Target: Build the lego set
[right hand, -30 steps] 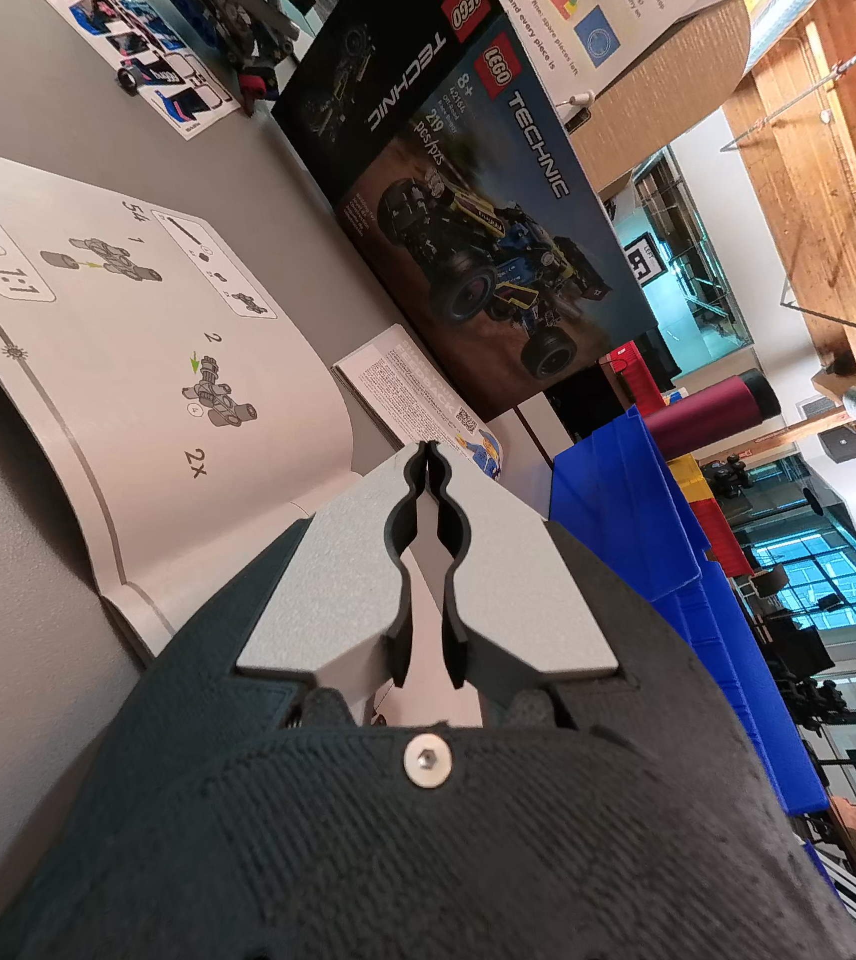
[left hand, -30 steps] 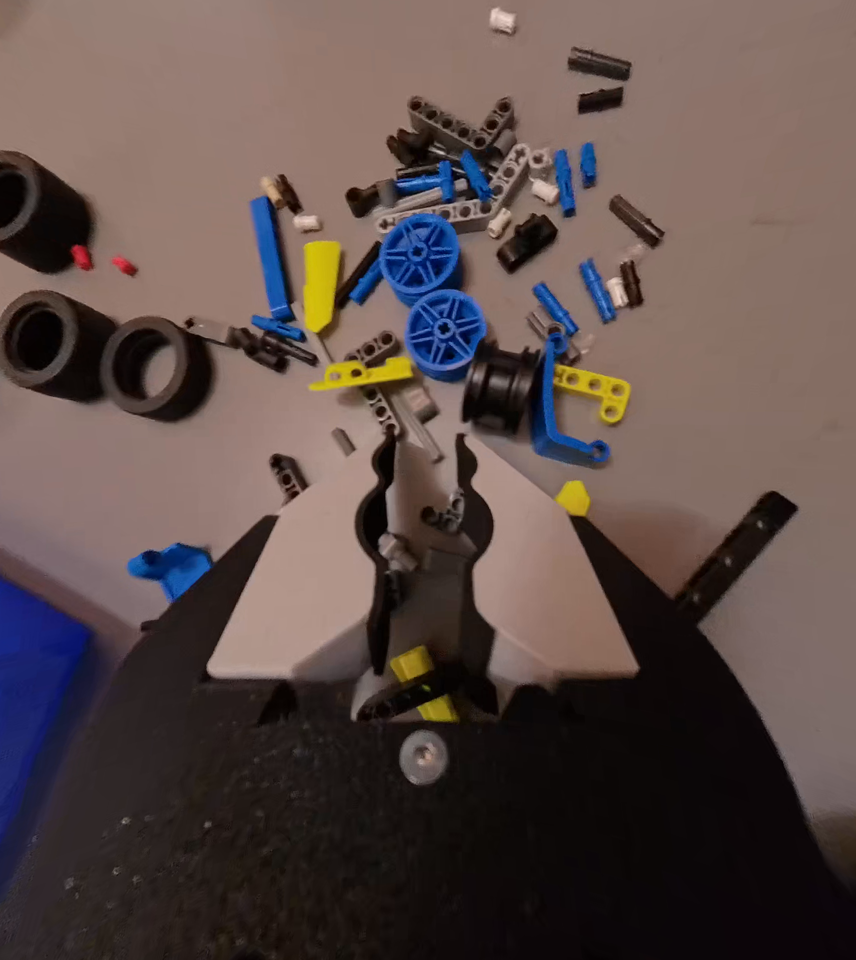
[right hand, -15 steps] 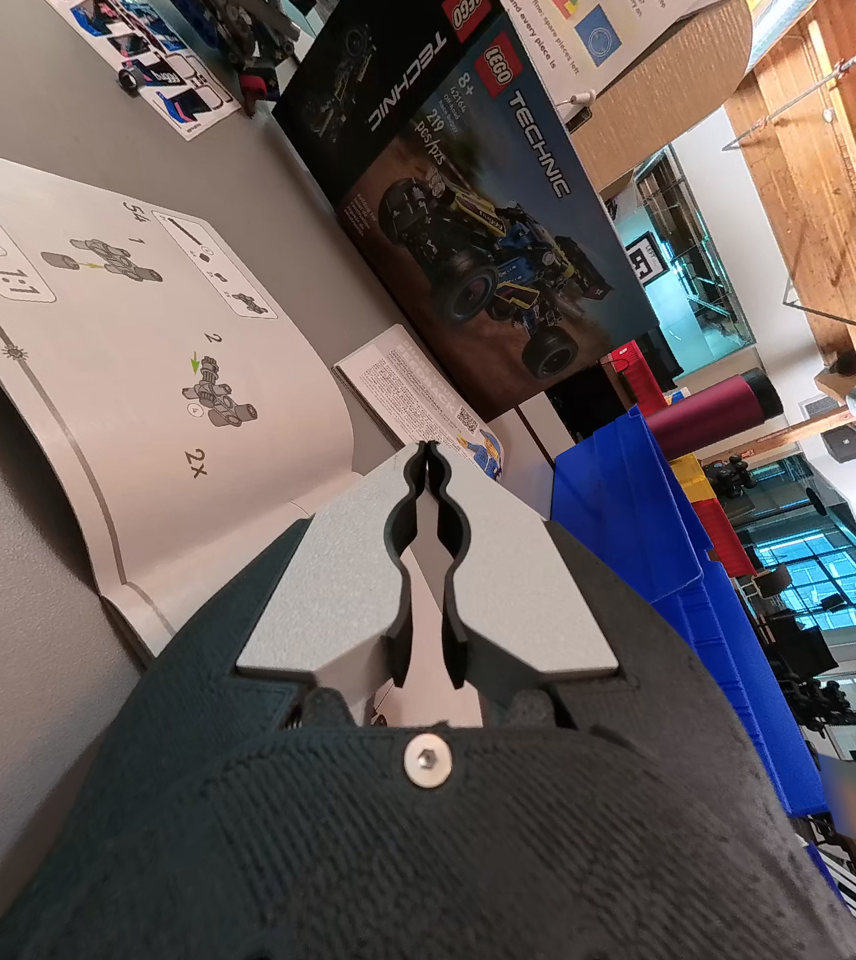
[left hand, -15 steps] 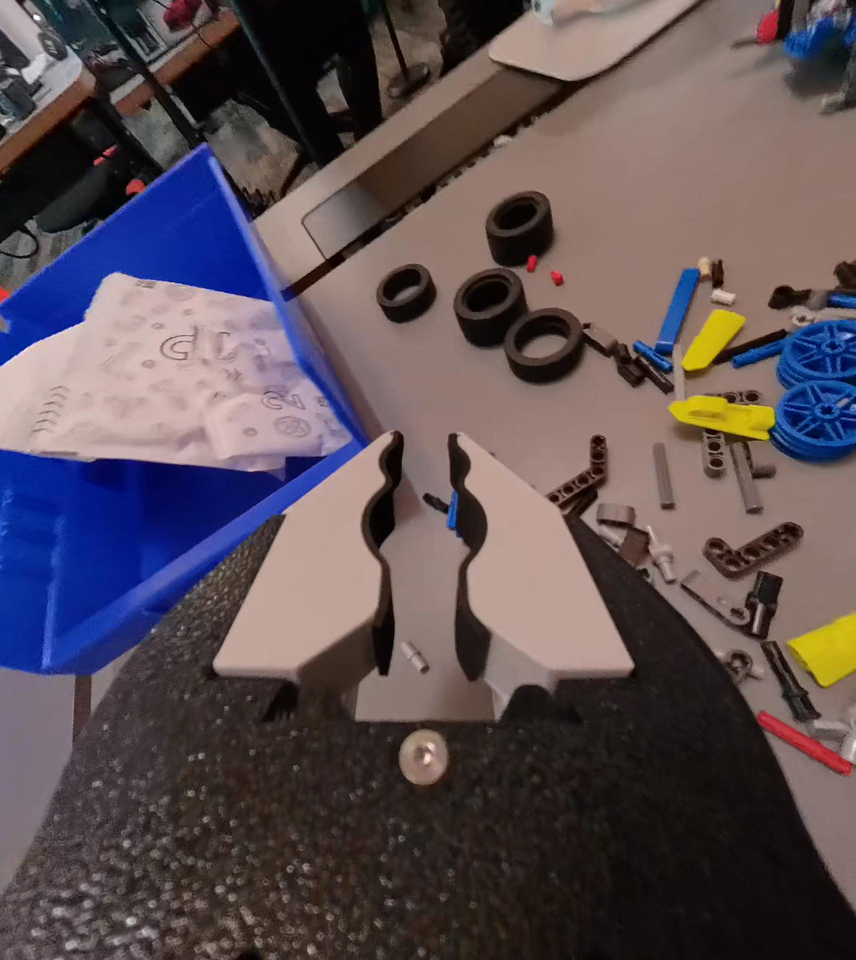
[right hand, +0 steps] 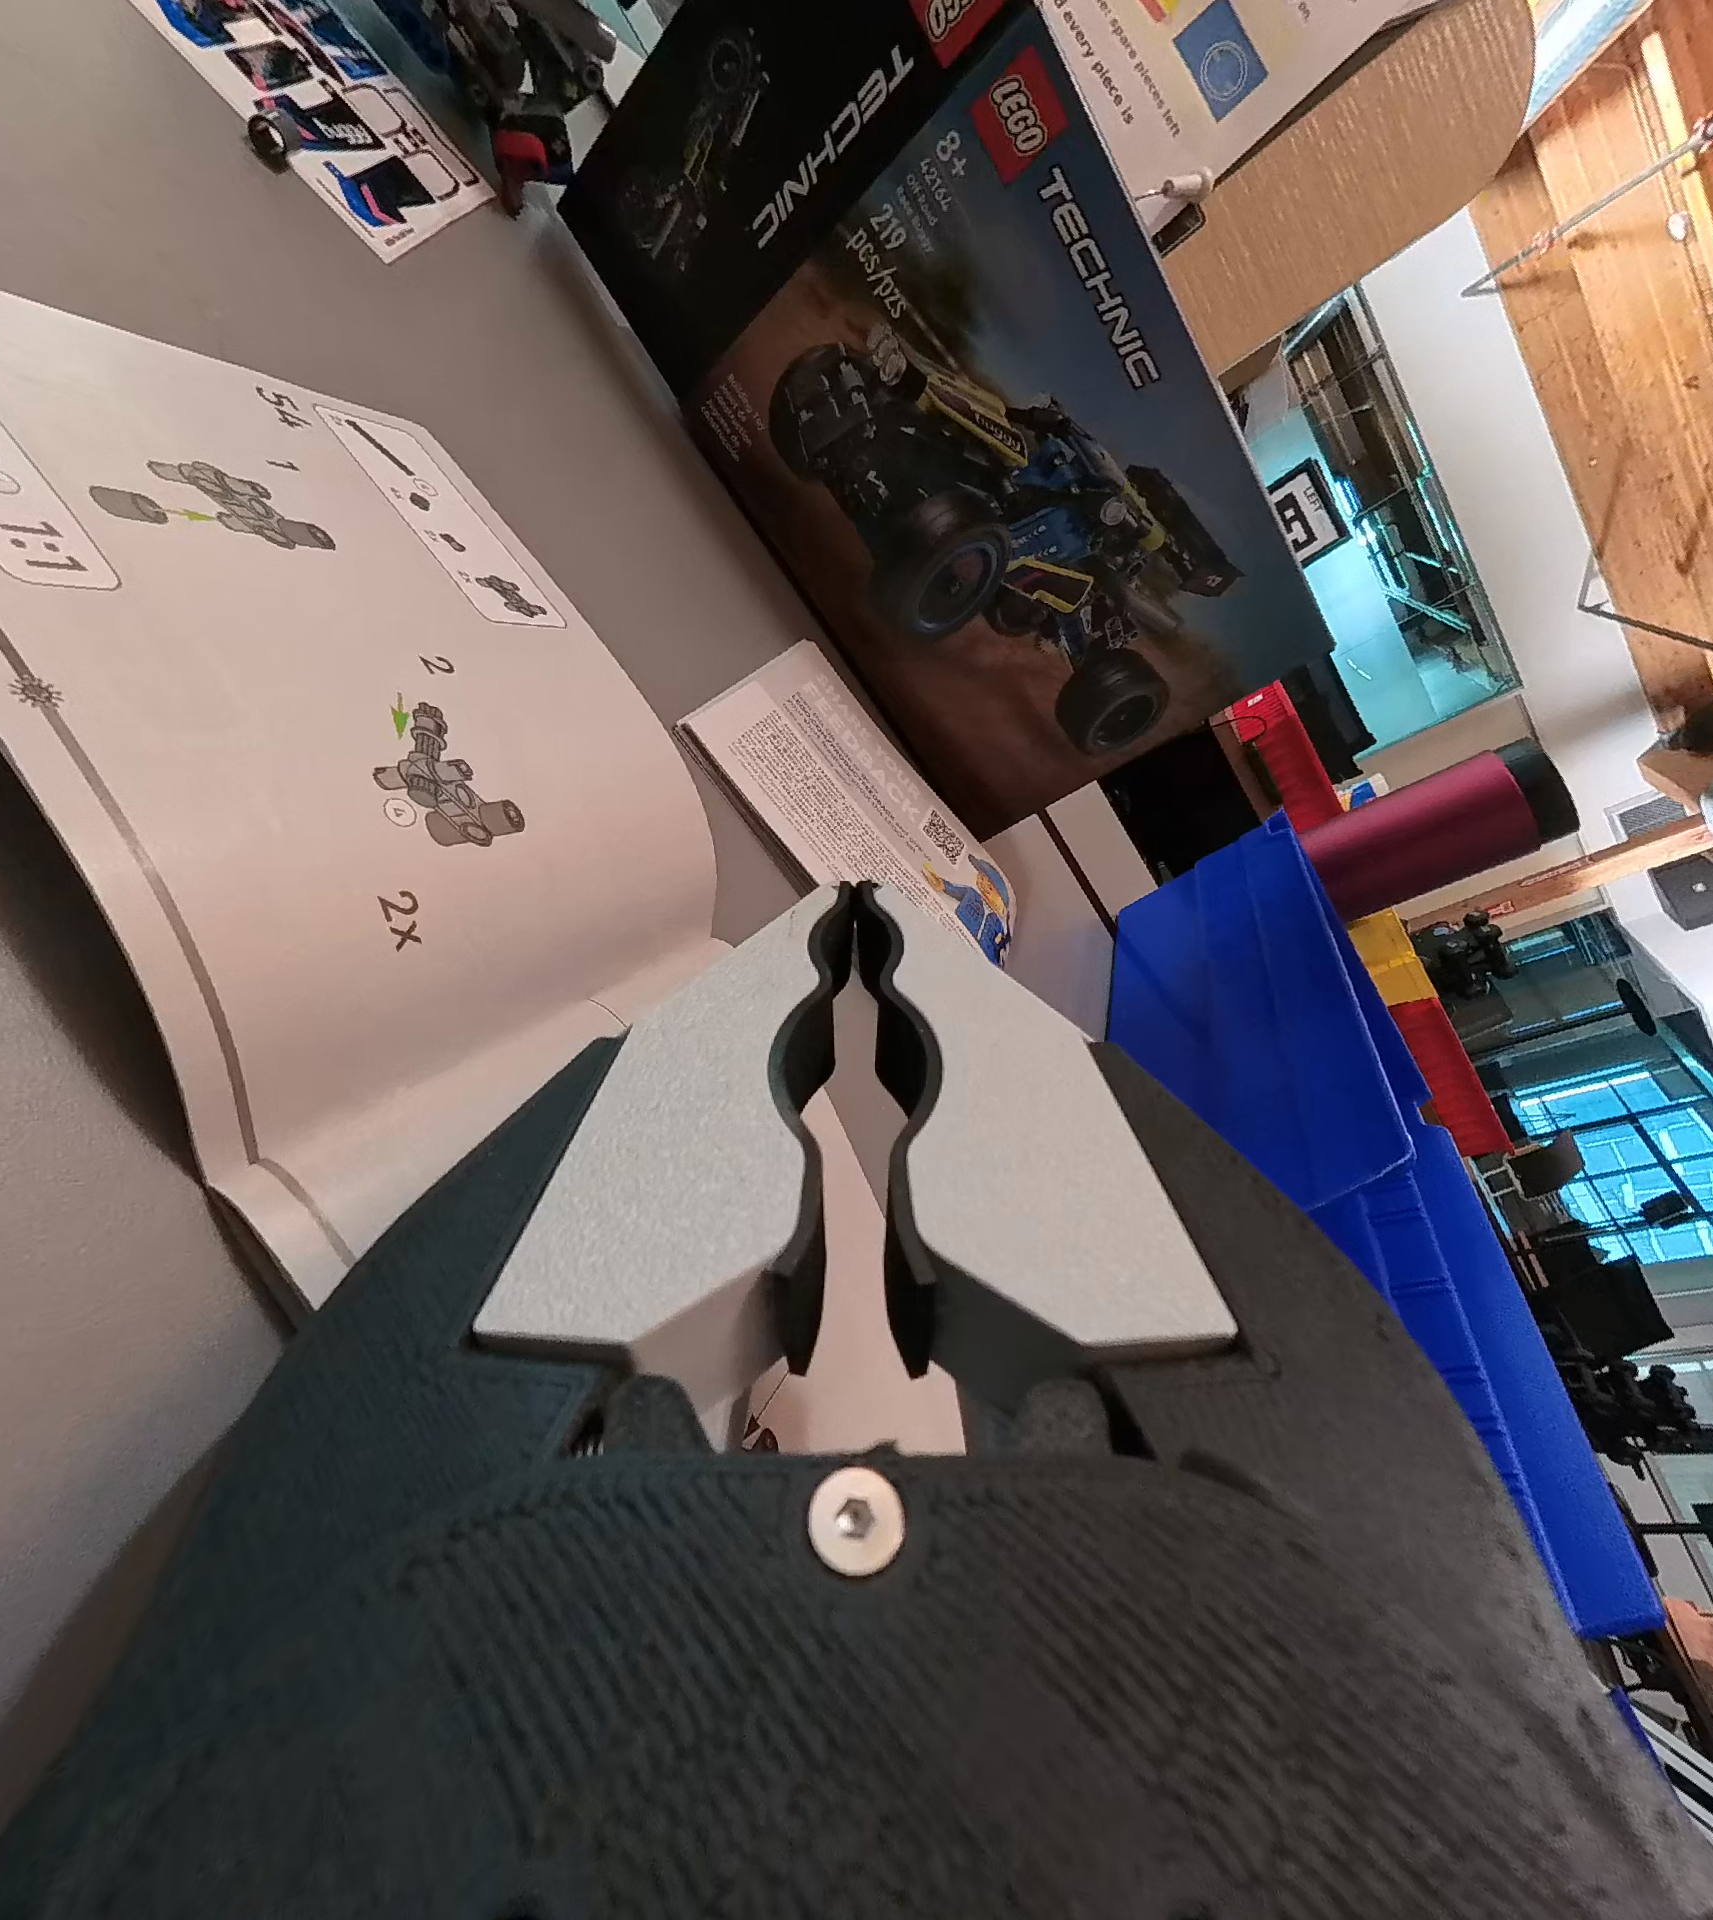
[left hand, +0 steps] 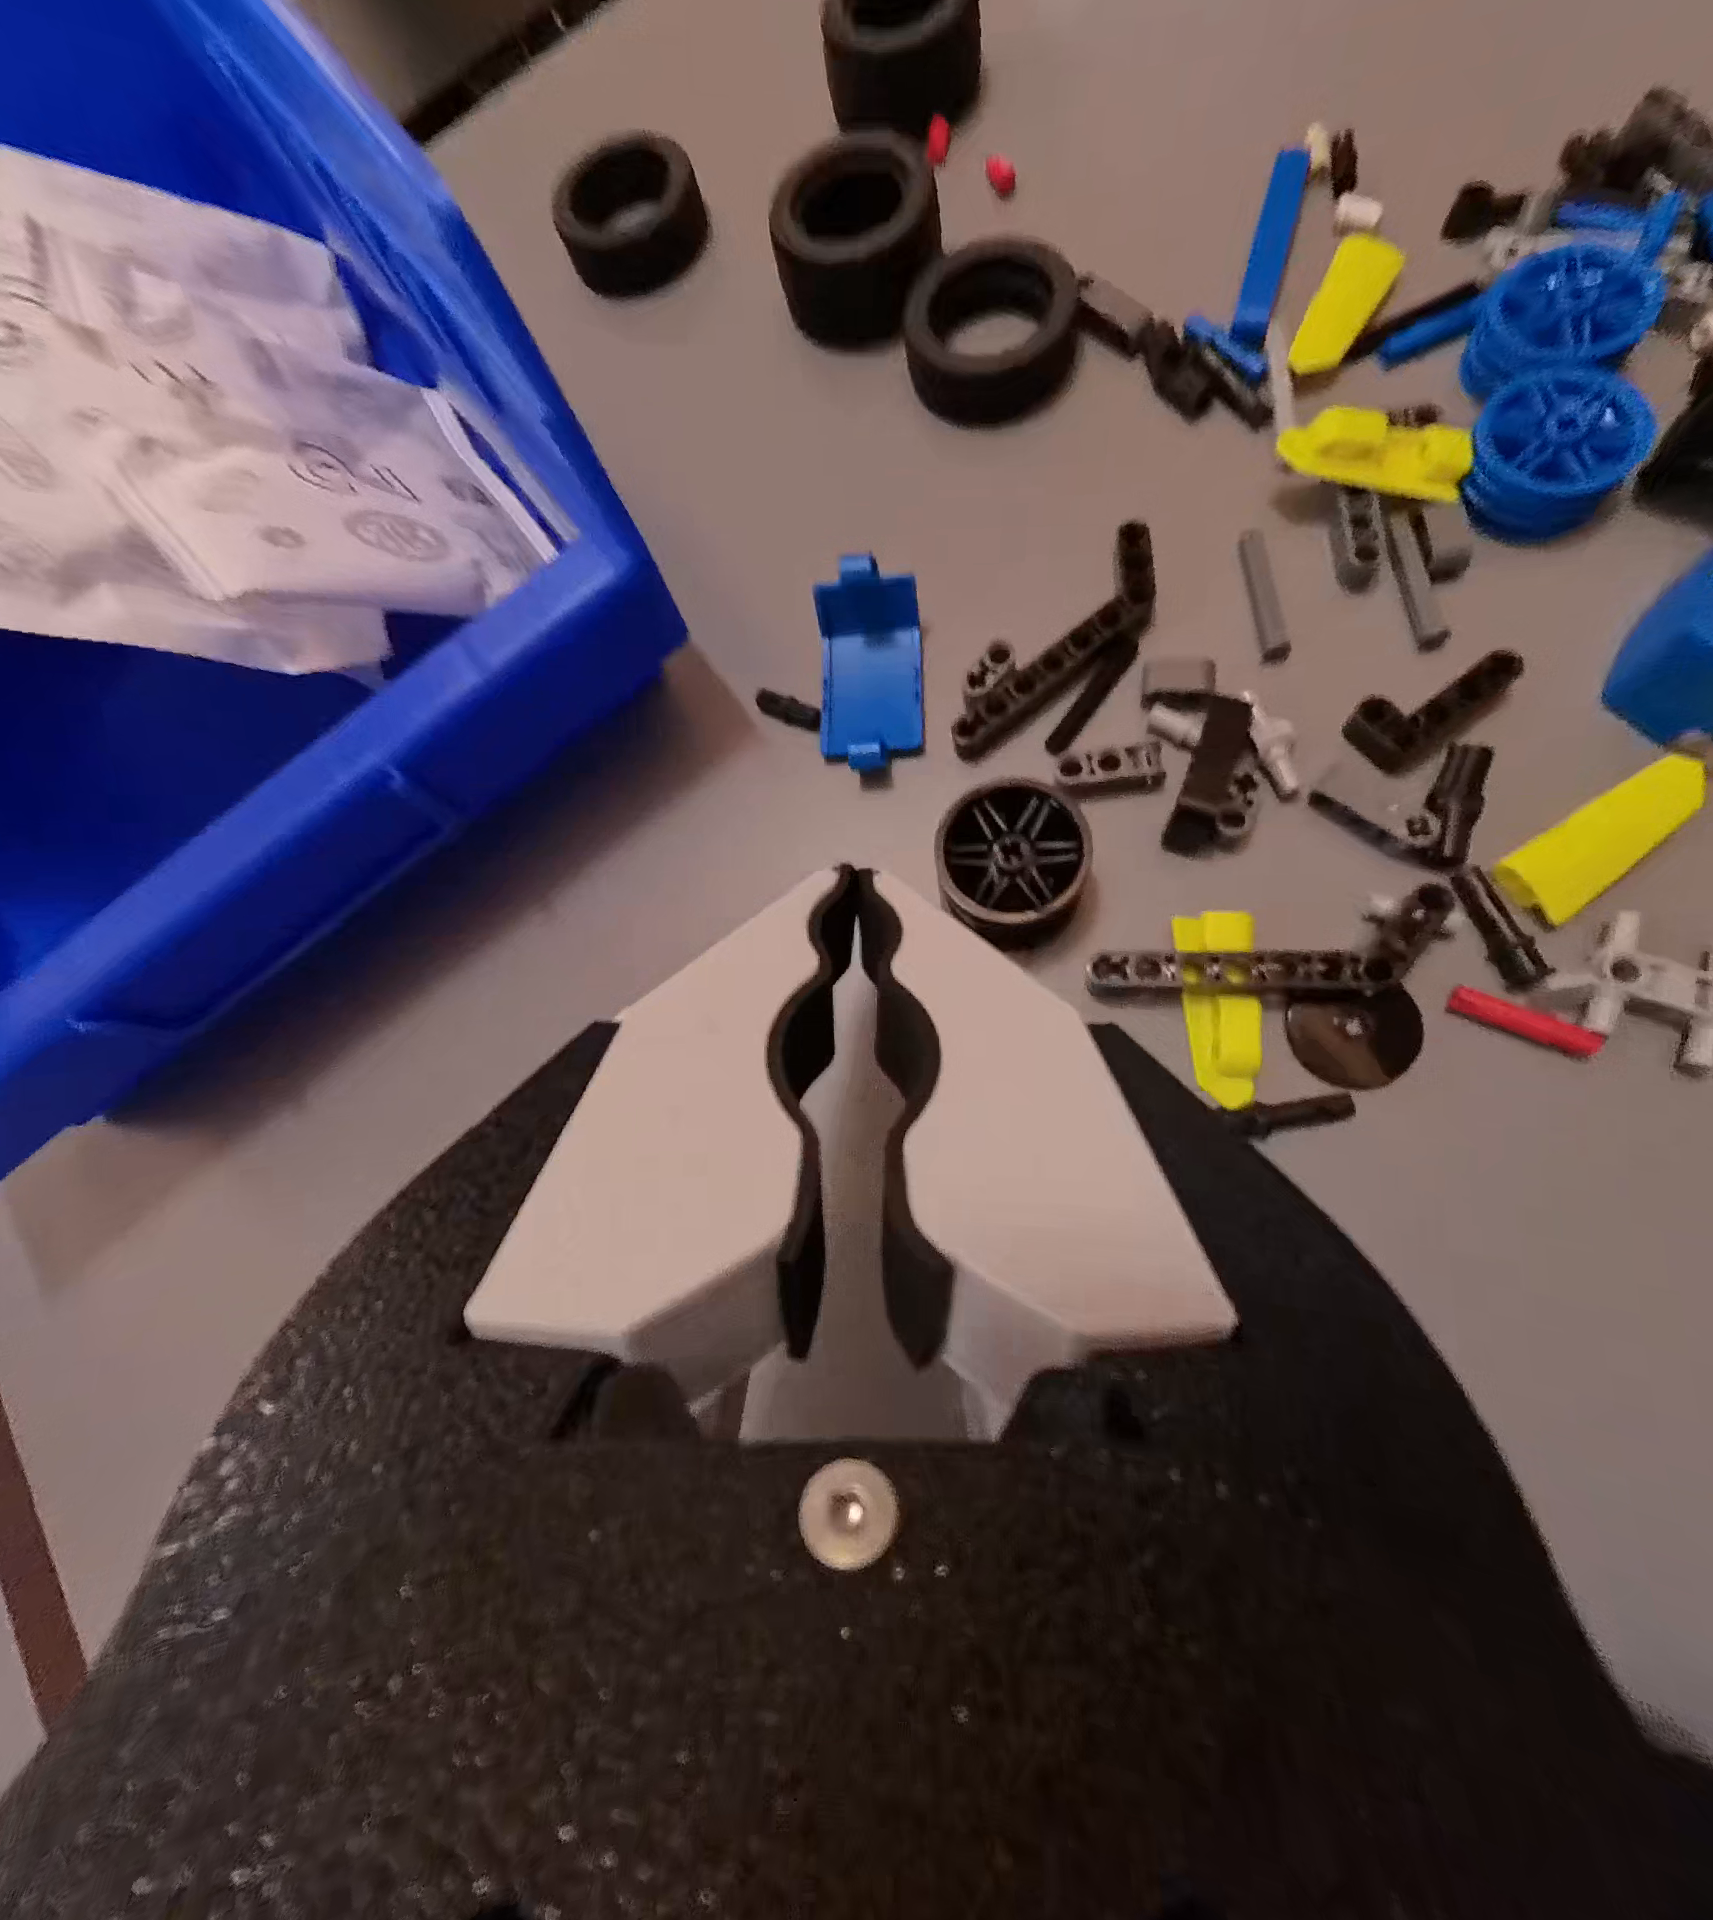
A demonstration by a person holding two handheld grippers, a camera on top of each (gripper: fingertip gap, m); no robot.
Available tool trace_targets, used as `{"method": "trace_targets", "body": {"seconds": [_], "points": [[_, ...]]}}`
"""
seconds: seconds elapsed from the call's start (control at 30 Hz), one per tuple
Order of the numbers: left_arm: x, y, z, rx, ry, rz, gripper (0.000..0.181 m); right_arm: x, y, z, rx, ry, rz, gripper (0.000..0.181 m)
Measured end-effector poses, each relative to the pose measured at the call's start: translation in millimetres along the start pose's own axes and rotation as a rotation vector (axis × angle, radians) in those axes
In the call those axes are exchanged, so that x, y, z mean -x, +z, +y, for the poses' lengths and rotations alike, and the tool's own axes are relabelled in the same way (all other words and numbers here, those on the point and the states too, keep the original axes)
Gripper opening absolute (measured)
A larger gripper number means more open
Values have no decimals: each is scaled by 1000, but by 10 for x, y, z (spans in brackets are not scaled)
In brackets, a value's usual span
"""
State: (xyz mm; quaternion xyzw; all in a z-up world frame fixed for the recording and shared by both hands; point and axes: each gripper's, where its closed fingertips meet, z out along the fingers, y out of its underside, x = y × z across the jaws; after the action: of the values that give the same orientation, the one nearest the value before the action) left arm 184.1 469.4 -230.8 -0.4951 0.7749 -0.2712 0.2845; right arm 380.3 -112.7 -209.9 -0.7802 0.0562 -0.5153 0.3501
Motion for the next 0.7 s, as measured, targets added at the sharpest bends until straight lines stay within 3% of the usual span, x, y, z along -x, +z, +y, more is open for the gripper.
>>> {"method": "trace_targets", "body": {"seconds": [0.17, 0.33, 0.4, 0.57, 0.7], "points": [[-264, 70, -44, -6, 48, 132, 0, 1, 0, 0, 0, 2, -2, 0], [-637, 141, -243, -72, 204, 260, 0, -1, -1, -1, -2, 3, -2, 0], [-523, 125, -322, -111, 201, 185, 0, 1, -1, -2, -2, 3, -2, 0], [300, -154, -377, -241, -17, -219, 0, 0, -1, -3, -3, 5, -3, 0], [388, -279, -466, -334, -25, -280, 0, 2, 0, -3, -3, 5, -5, 0]]}}
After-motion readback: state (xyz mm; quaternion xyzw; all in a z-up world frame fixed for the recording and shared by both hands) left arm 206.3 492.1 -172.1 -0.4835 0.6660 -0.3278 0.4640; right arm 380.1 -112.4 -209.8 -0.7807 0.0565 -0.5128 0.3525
